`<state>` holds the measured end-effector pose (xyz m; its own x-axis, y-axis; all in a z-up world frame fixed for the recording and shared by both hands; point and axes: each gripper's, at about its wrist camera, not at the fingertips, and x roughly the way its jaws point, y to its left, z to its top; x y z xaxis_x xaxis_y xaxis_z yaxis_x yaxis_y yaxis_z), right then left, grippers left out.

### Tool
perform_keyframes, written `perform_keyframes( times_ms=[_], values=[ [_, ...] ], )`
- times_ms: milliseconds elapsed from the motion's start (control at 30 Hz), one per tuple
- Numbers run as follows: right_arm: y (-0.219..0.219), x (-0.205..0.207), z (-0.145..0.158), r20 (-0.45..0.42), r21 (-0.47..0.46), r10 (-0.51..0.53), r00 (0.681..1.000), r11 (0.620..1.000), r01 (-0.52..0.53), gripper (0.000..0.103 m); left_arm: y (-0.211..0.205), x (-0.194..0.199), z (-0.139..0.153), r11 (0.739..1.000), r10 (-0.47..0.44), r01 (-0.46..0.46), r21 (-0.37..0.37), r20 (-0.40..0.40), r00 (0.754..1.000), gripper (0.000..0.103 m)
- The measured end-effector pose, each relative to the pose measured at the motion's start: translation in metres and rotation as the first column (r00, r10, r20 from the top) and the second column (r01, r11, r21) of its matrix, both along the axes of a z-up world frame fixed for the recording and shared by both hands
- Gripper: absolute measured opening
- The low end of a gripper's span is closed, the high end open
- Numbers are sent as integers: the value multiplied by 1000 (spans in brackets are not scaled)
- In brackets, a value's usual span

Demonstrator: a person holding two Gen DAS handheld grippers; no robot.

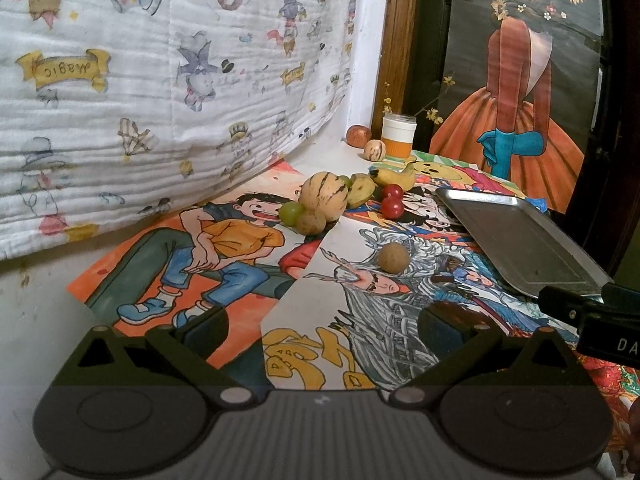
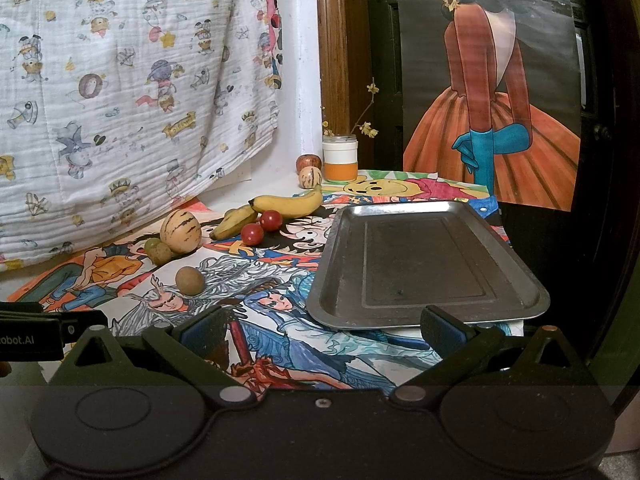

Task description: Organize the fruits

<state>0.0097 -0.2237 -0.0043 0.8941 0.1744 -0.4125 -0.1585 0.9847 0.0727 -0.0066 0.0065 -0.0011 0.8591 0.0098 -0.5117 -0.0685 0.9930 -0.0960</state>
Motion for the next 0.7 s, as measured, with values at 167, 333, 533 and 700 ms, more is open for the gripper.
perform_keyframes(
  times_ms=[167,333,533,700],
  values=[
    [0,0,0,0,-1,0,1000,1000,0,103,0,0,0,1000,-1,1,-1,0,1000,103],
    [0,0,0,0,-2,1,1000,1000,-1,103,0,0,0,1000,0,0,0,-1,1000,103],
    [3,-2,0,1,-5,24,1000,1000,-24,103,3,2,-2,1000,8,-8,-9,-21,1000,103],
    [5,-3,1,7,-25,39,999,999,-38,103,9,4,0,999,15,-16,-35,-30,999,103]
  ],
)
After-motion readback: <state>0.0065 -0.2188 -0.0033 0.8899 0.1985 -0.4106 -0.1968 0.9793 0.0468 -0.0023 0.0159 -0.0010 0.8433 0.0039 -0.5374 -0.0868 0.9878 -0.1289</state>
